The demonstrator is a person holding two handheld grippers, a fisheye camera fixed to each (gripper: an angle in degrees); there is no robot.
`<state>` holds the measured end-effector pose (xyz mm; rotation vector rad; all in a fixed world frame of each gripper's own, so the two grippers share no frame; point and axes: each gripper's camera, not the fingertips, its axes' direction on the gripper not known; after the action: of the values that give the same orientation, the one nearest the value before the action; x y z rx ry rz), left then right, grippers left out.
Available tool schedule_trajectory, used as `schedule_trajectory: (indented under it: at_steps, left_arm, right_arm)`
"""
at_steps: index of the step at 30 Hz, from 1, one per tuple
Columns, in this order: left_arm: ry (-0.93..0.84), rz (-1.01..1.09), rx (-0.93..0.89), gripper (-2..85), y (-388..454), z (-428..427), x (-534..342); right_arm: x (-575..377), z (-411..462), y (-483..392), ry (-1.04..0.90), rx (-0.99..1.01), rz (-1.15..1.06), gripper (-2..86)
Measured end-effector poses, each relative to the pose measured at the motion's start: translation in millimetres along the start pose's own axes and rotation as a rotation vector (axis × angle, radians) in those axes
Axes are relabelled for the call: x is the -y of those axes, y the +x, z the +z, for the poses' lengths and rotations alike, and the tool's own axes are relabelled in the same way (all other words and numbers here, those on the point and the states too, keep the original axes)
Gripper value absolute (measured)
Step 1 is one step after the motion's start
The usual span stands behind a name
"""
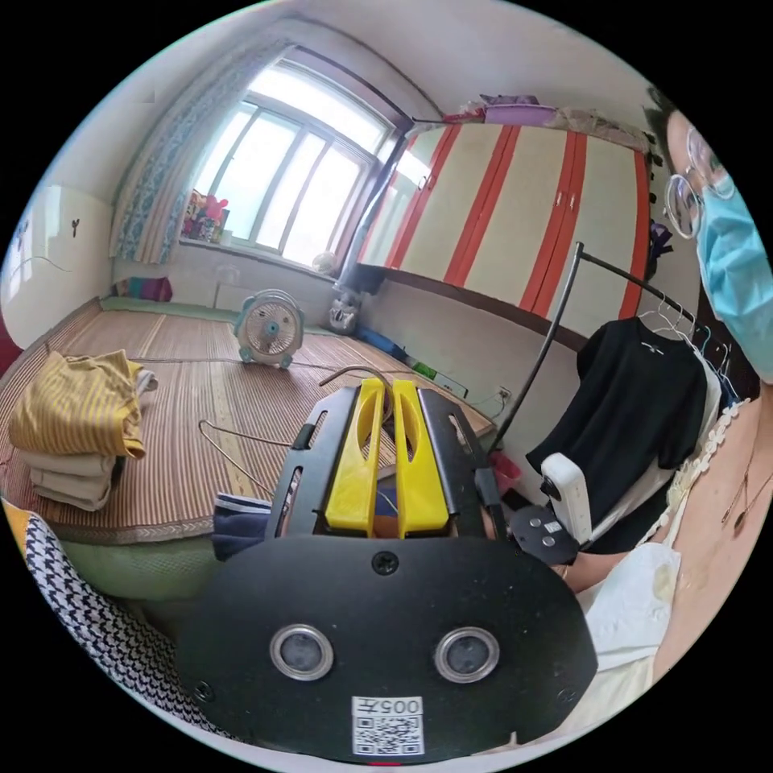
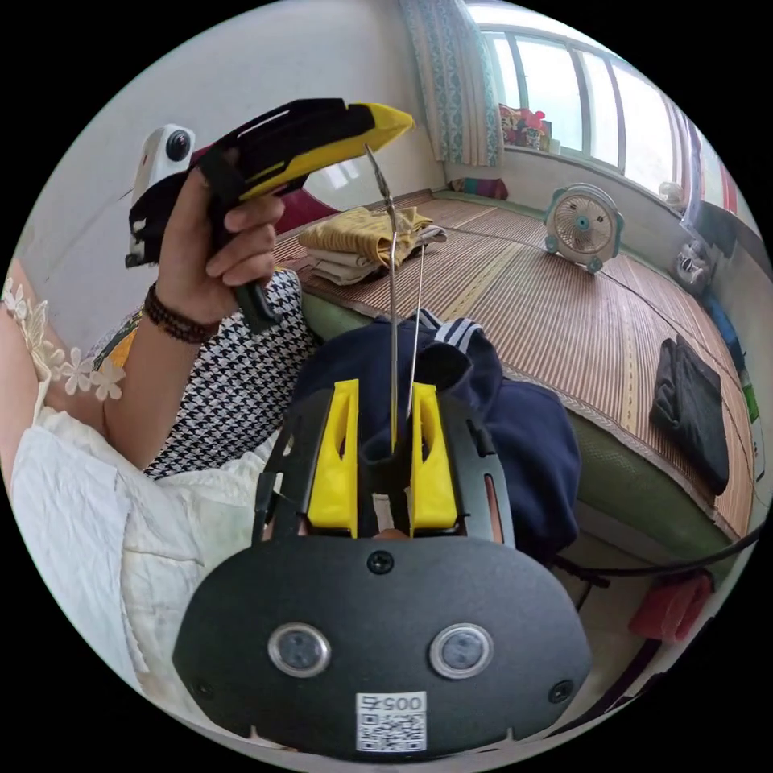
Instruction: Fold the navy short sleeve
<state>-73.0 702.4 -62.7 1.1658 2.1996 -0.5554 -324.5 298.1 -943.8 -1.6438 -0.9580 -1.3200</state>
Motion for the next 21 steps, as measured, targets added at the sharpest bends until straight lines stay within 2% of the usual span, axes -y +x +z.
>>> schedule_trajectory:
  at_steps: [5, 13, 21]
  left_arm:
    - [0.088, -0.031, 0.127, 2.0, -54.0, -48.3, 37.6]
    - [0.069, -0.094, 0.360, 1.7, -149.0, -122.3, 114.0]
    - [0.012, -0.231, 0.600, 1.2, -263.4, -170.6, 191.2]
  right_arm:
    - [15.4, 16.9, -24.2, -0.028, 0.078, -0.078, 7.2]
    - [40.3, 45.0, -49.2, -0.086, 0.158, -0.169, 8.1]
    - [49.6, 59.1, -37.1, -0.113, 0.171, -0.130, 8.0]
